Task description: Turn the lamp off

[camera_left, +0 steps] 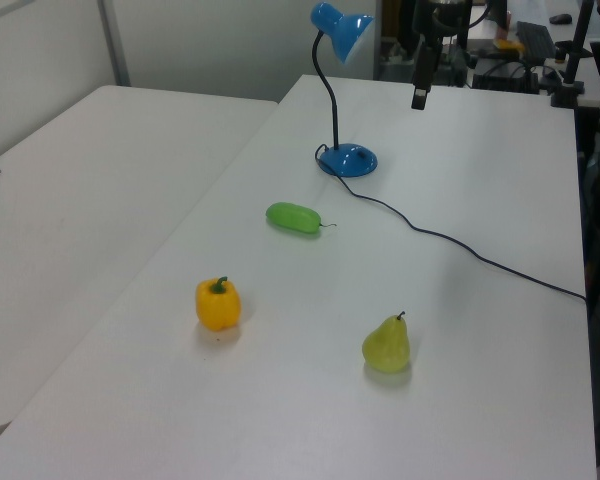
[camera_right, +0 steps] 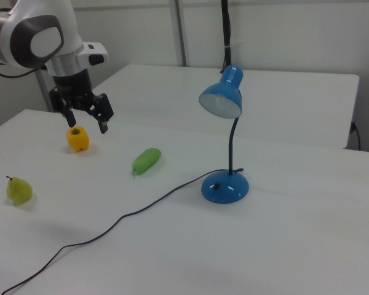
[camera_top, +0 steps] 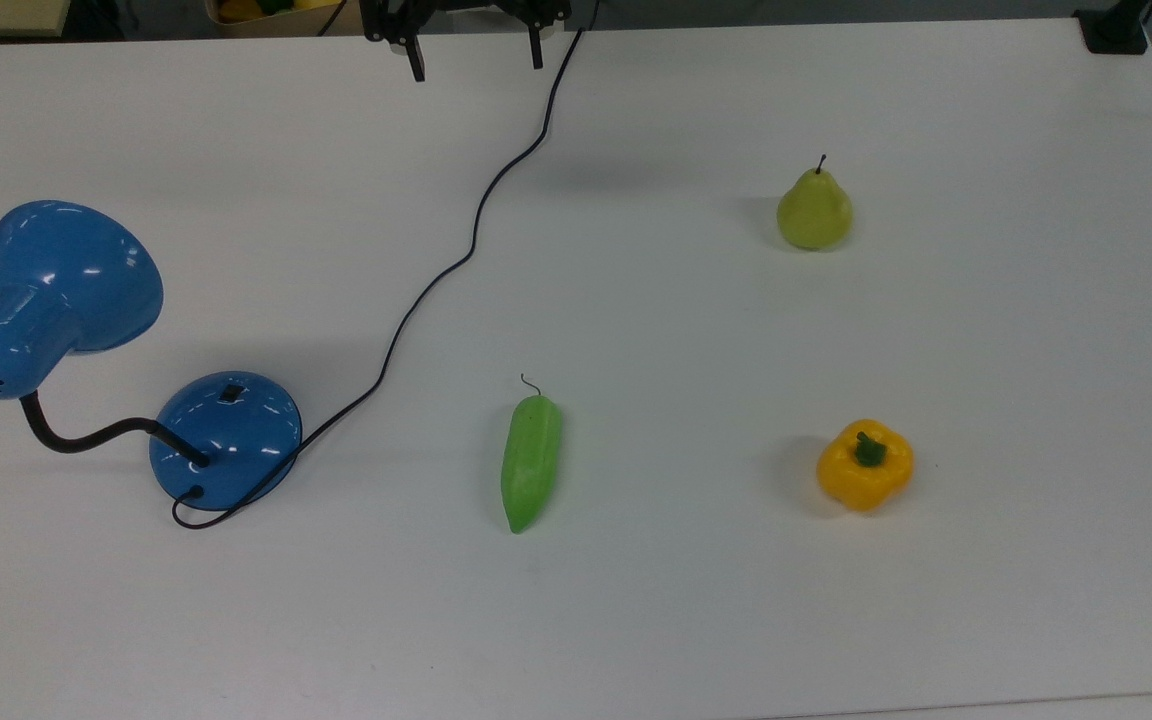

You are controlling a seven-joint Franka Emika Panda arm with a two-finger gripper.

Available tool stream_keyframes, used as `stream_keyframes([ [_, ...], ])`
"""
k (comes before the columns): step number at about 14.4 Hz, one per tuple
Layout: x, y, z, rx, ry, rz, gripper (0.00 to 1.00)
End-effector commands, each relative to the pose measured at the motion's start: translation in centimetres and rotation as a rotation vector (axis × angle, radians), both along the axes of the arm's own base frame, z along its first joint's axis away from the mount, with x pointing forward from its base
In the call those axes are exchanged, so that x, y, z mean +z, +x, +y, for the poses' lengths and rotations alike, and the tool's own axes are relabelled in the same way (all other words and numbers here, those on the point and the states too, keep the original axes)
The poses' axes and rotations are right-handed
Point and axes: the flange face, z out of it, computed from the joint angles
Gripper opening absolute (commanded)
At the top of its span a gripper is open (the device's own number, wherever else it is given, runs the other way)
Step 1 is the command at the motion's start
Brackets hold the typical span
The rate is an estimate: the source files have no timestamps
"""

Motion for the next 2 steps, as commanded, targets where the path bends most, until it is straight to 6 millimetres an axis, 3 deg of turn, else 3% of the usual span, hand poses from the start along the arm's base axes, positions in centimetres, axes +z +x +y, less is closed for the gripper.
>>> stream_keyframes([
  [1, 0.29, -0.30, -0.02, 0.023, -0.004, -0.005, 1.00],
  [2, 0.30, -0.30, -0.02, 0.025, -0.004, -0.005, 1.00],
])
